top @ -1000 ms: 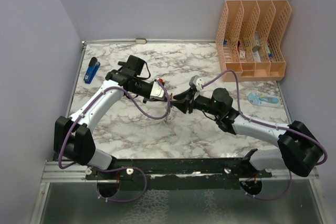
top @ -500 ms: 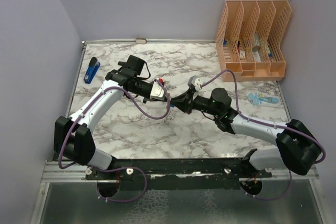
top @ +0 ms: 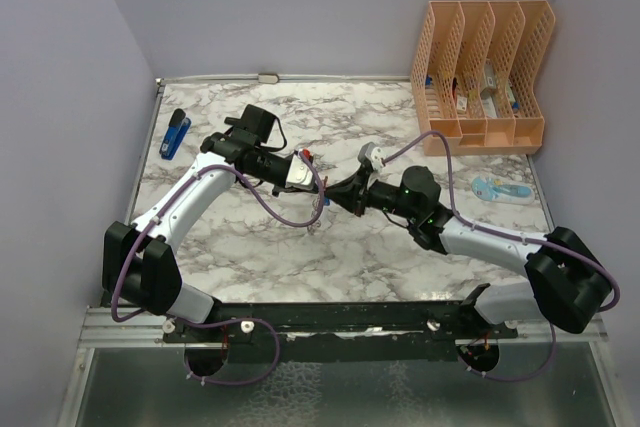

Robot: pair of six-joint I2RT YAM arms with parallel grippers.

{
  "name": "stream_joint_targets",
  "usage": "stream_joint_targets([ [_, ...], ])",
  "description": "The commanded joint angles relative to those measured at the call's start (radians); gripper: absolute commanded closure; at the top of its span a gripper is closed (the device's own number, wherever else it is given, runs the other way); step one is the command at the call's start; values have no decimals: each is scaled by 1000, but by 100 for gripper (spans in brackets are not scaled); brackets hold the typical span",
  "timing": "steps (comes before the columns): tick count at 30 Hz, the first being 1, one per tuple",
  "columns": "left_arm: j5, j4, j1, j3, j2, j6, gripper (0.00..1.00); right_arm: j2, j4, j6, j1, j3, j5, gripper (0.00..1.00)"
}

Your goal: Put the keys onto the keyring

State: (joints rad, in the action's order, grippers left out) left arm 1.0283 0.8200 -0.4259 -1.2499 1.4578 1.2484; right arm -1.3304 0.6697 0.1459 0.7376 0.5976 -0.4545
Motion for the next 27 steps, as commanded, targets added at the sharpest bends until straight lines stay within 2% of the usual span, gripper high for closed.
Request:
stream_joint_targets([
  [1,34,-13,-5,-36,-24,8,100,0,-28,55,-3,34,-4,94],
  [6,11,-33,-5,-34,-25,-2,100,-13,-85,120,-3,65,5,99],
  [27,-75,-108,-5,-10,-41,-21,100,-25,-169,322,-3,86,31,99],
])
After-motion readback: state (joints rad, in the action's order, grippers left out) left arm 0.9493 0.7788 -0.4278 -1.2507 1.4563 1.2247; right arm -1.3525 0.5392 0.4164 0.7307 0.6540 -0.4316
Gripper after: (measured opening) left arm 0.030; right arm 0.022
